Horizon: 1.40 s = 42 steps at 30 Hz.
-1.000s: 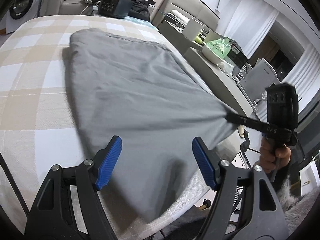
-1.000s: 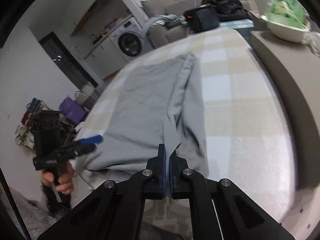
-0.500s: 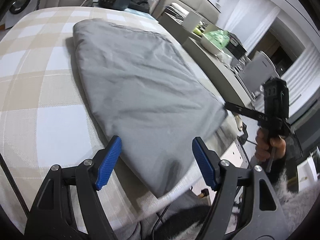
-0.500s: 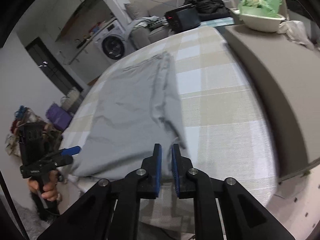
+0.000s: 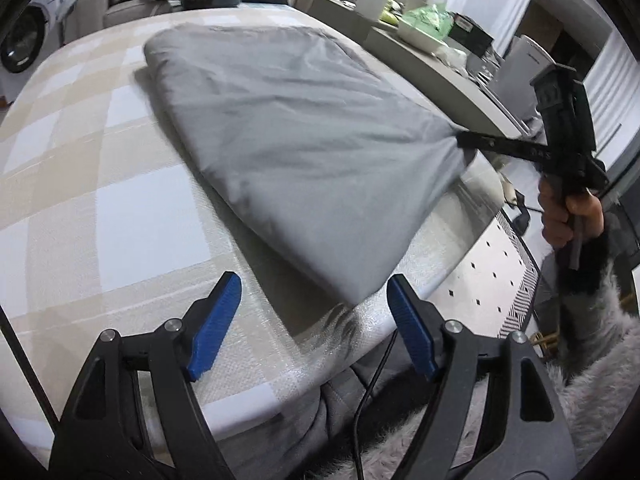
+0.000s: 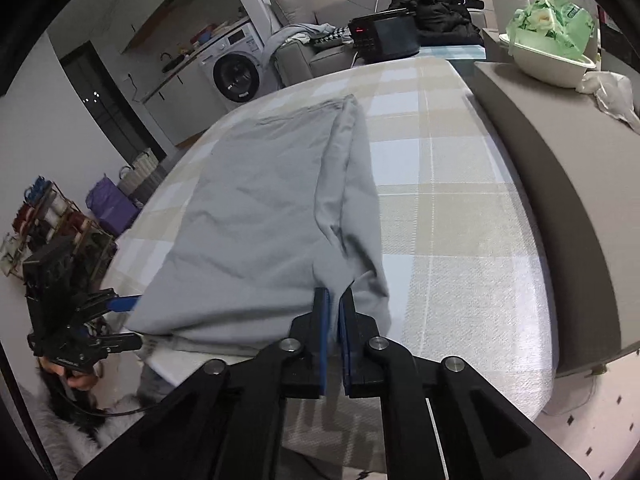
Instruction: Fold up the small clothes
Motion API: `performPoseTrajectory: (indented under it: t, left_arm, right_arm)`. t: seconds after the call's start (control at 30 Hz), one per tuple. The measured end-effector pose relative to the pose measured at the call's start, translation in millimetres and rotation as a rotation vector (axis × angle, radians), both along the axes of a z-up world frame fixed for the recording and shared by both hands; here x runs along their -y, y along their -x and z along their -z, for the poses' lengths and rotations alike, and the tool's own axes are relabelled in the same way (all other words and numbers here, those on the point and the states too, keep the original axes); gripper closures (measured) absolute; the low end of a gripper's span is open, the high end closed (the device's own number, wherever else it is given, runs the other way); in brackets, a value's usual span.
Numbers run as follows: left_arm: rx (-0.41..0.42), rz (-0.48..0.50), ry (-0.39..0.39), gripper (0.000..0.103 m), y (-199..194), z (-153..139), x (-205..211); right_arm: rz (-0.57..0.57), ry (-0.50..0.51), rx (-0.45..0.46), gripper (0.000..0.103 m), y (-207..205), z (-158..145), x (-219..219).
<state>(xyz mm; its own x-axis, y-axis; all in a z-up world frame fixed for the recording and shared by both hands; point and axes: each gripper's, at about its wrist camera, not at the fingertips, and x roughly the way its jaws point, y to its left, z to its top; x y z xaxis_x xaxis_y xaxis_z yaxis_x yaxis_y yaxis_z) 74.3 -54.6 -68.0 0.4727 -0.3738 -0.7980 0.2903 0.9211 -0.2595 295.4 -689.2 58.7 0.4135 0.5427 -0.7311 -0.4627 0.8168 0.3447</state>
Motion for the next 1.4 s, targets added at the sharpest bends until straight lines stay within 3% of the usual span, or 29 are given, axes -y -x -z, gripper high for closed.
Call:
performPoseTrajectory:
  t: [0.13,0.17,0.2,0.27,0.33,0.4,0.47,0.7,0.77,0.83,0.87,0.93,0.97,1.0,1.1,1.17,1.2,1.23,1.27,1.3,1.33,1.4]
  left_arm:
    - [0.083,0.040,0.038,0.044,10.0,-17.9,4.8]
    - [0.112,0.045,0.036,0.055,11.3,-21.1,7.1]
    - [0.130,0.046,0.026,0.073,12.0,-22.3,10.0]
    - [0.141,0.058,0.031,0.094,10.9,-19.7,15.3]
    - [0.125,0.081,0.028,0.103,10.3,-12.4,22.6]
    - [0.111,0.110,-0.025,0.103,11.4,-5.0,33.5]
    - [0.087,0.123,-0.076,0.103,10.7,4.4,40.5]
    - [0.069,0.161,-0.079,0.103,19.0,6.7,36.1]
    - [0.062,0.161,-0.057,0.103,21.1,2.6,31.4]
    - [0.070,0.128,0.019,0.103,16.4,-6.7,18.6]
    - [0.078,0.096,0.067,0.101,12.3,-11.1,10.1]
    - [0.082,0.001,0.134,0.080,2.6,-14.8,-7.9]
    - [0.078,-0.057,0.152,0.063,-4.6,-14.5,-16.2]
    - [0.074,-0.106,0.168,0.055,-11.4,-13.0,-23.1]
    - [0.011,-0.226,0.242,0.055,-38.4,-0.6,-40.4]
    - [-0.029,-0.256,0.300,0.055,-50.9,9.2,-46.1]
    - [-0.007,-0.268,0.325,0.055,-54.9,10.4,-48.8]
    - [-0.004,-0.274,0.336,0.055,-58.0,11.8,-50.4]
    - [0.000,-0.280,0.344,0.059,-61.9,12.3,-51.4]
    - [-0.003,-0.286,0.349,0.075,-66.0,14.0,-52.2]
    - [-0.014,-0.293,0.353,0.082,-71.7,16.9,-55.7]
    - [-0.044,-0.299,0.402,0.087,-84.6,22.6,-65.0]
  right_arm:
    - [-0.018,-0.030,-0.012,0.086,6.7,0.4,1.3]
    - [-0.017,-0.041,-0.019,0.086,7.0,2.0,2.3]
    - [-0.016,-0.055,-0.026,0.085,6.7,3.1,3.0]
    - [-0.012,-0.069,-0.037,0.085,3.8,7.1,3.0]
    - [-0.020,-0.057,-0.038,0.085,2.1,10.1,0.2]
    - [-0.027,-0.041,-0.036,0.086,1.0,12.4,-1.9]
    - [-0.030,0.020,-0.002,0.094,2.0,13.1,-4.9]
    - [0.085,0.142,0.031,0.096,-3.3,14.3,9.7]
    - [0.099,0.108,0.015,0.087,-3.0,12.5,19.7]
    - [0.101,0.030,-0.002,0.060,-3.4,9.0,28.8]
    - [0.102,-0.020,-0.003,0.056,-4.3,6.5,32.8]
    - [0.101,-0.079,0.002,0.054,-9.9,3.1,34.9]
    - [0.104,-0.095,0.004,0.053,-13.6,2.6,34.3]
    - [0.104,-0.109,0.005,0.051,-16.9,2.3,31.3]
    - [0.081,-0.125,-0.017,0.051,-33.2,9.2,14.9]
    - [0.052,-0.117,-0.030,0.051,-42.6,17.0,1.0]
    - [0.044,-0.108,-0.032,0.053,-46.0,20.6,-4.3]
    - [0.045,-0.090,-0.039,0.063,-48.6,26.3,-10.8]
    - [0.047,-0.090,-0.034,0.067,-48.5,27.9,-12.9]
    - [0.050,-0.093,-0.034,0.075,-47.2,28.6,-14.1]
    - [0.056,-0.105,-0.055,0.077,-46.2,30.8,-14.7]
    - [0.092,-0.135,-0.084,0.078,-39.5,32.7,-14.1]
